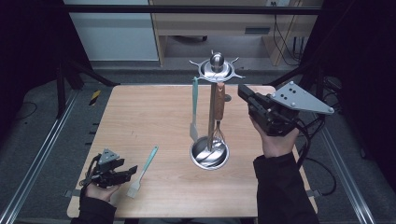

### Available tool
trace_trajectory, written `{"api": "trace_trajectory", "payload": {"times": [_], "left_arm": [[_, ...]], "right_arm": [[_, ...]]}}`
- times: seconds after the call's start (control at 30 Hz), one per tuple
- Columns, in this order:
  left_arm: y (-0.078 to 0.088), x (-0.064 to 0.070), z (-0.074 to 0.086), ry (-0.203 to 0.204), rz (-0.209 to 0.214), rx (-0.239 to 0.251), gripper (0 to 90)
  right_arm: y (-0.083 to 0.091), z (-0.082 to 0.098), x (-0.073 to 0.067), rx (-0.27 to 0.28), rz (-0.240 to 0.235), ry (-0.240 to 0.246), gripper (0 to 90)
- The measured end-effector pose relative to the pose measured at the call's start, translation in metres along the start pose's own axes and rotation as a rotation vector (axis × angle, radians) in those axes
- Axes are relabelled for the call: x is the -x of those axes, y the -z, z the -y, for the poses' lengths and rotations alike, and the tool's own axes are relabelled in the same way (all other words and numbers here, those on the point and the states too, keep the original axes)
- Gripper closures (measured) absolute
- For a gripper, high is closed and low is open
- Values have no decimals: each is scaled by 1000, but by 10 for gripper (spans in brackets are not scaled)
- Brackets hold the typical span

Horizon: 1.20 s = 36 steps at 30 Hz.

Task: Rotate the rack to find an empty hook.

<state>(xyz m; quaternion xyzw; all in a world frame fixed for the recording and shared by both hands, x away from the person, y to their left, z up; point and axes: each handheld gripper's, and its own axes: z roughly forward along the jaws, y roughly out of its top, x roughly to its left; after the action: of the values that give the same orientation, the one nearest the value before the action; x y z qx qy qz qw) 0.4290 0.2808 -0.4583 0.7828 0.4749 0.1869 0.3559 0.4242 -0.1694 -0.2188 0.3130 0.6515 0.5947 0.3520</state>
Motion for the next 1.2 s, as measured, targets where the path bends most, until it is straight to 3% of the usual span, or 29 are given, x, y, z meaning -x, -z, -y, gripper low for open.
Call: {"api": "trace_trajectory", "payload": {"times": [0.4,0.67,0.93,1.2], "left_arm": [[0,0,0,-7,-5,-1,348],[-1,0,0,-12,0,-5,342],[-1,0,0,-13,-2,-9,341],[-2,0,0,-9,-1,-6,336]], "right_arm": [[-4,1,18,-8,75,-15,900],[-13,-6,21,-12,73,-8,900],[-10,-6,20,-10,42,0,900],[-16,-6,23,-20,65,0,900]]}}
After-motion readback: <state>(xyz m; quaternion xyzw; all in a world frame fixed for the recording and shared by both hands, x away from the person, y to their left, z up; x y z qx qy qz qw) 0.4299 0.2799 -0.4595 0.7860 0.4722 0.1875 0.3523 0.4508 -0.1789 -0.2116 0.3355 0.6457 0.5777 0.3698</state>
